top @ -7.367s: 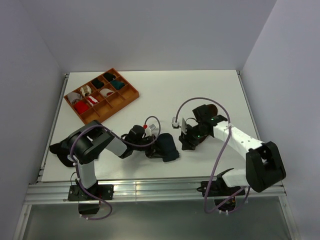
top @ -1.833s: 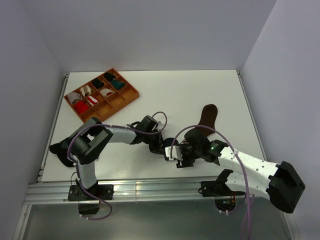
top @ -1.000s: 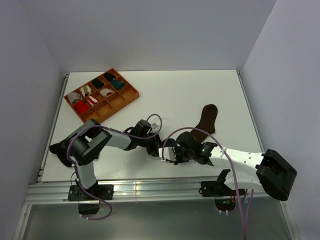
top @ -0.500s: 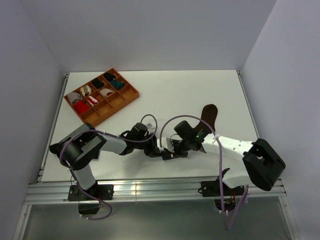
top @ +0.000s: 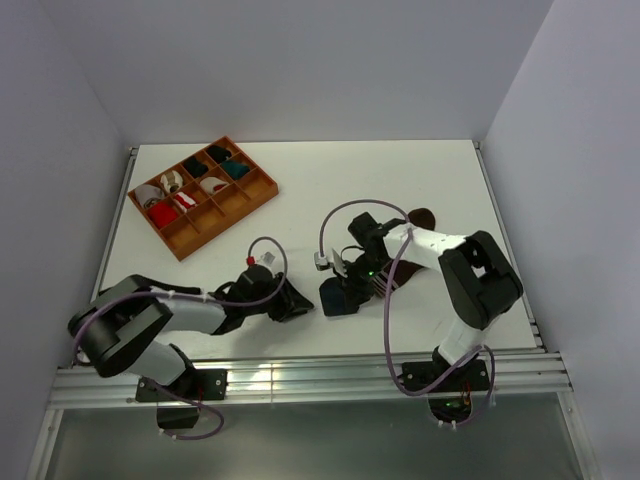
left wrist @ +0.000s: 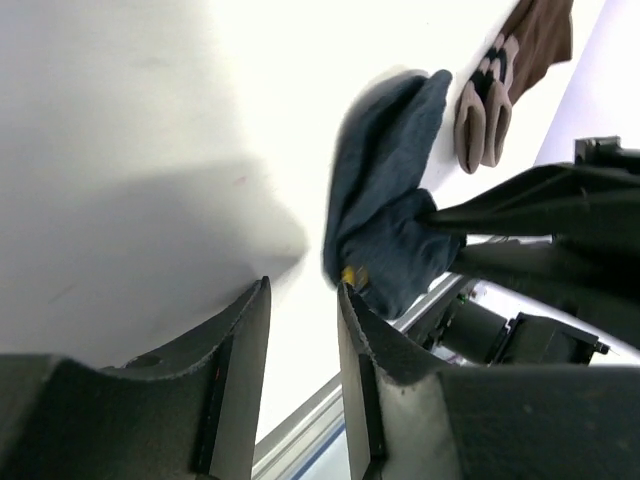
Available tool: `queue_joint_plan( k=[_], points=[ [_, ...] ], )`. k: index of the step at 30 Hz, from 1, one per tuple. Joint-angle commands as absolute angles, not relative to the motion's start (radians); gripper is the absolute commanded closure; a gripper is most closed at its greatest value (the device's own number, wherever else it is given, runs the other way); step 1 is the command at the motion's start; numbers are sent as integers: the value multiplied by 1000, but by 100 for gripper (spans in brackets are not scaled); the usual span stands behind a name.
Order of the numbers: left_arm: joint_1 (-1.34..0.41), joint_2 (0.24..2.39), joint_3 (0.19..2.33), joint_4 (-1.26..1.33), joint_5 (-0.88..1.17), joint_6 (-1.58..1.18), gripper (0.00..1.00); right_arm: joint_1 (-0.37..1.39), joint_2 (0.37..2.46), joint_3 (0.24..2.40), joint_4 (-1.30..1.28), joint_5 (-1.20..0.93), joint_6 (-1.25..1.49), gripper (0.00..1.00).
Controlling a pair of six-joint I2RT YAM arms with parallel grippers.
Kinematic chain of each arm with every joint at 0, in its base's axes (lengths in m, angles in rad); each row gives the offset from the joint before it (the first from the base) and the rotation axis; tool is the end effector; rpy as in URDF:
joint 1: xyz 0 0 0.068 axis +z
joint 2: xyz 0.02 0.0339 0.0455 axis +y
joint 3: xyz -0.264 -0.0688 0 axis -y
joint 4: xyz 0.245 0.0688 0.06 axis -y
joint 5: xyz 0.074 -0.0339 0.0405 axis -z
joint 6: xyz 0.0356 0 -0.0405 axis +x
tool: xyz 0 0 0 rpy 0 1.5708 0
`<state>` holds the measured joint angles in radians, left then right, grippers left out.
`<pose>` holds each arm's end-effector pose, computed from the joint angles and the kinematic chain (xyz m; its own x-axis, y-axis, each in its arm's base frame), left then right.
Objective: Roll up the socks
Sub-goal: Roll the sock at the center of the board.
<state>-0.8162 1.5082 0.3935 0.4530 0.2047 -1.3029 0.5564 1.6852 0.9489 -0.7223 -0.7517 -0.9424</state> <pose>0.1668 -0.1879 0.1166 -0.9052 -0.4156 -0.0884 -0.1880 0.5783 -0.7939 0.2276 0.1702 0.1563 -0.1314 -0.7777 -0.6148 -0.9476 -0.0836 0.3083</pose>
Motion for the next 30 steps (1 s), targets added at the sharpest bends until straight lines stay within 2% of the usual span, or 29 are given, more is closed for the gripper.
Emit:
queue_joint_plan(
  k=[1,7,13,20,23,30],
  points=[
    [-824,1366,312,540,63,-1350,62,542,1739,969,-837,-736,-982,81],
    [-860,1146,262,496,-101,-1280,57,531,1796,1020,-877,-738,-966,81],
    [-920,1068,302,456,-183,-1040,54,526,1885,1089,-928,-739,-936,81],
    [-1008,1187,411,483,-218,-728,52,514,1985,1176,-999,-742,-910,81],
    [-1045,1275,440,540,-224,-658,52,509,2028,1210,-1023,-746,-904,81],
    [-1054,1405,454,678,-126,-569,44,497,2080,1270,-1075,-761,-884,81]
  ],
)
